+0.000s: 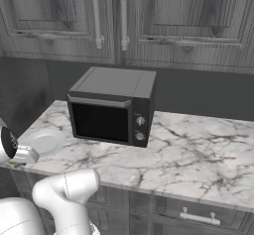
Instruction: Take the baked cake out of the oven and place it on the plate for cooling. Then close the oven door.
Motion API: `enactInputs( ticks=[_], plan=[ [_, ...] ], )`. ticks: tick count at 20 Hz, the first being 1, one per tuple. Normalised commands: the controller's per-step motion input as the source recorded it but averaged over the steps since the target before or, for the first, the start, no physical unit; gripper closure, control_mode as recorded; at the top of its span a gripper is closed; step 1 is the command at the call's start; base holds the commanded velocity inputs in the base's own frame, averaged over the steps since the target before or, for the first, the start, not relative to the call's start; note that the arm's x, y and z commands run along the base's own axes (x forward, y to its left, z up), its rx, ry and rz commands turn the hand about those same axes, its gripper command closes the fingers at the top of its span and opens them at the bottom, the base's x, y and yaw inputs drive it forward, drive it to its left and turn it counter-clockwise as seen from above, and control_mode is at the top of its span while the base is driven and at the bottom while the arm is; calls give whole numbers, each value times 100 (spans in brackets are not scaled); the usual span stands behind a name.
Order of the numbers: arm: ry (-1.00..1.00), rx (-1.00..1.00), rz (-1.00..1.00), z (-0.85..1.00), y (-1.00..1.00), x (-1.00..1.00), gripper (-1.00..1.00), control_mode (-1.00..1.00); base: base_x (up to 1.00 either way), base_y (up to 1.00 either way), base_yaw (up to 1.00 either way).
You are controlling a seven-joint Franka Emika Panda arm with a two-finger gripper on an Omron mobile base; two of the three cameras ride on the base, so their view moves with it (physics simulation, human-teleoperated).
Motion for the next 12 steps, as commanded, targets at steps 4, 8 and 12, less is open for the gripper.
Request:
enactInputs(
  ticks=[4, 8, 12],
  plan=[
    [0, 0, 0, 0, 0, 0, 100, 100, 0, 0, 0],
    [0, 0, 0, 0, 0, 0, 100, 100, 0, 0, 0],
    [0, 0, 0, 0, 0, 0, 100, 100, 0, 0, 0]
  ],
)
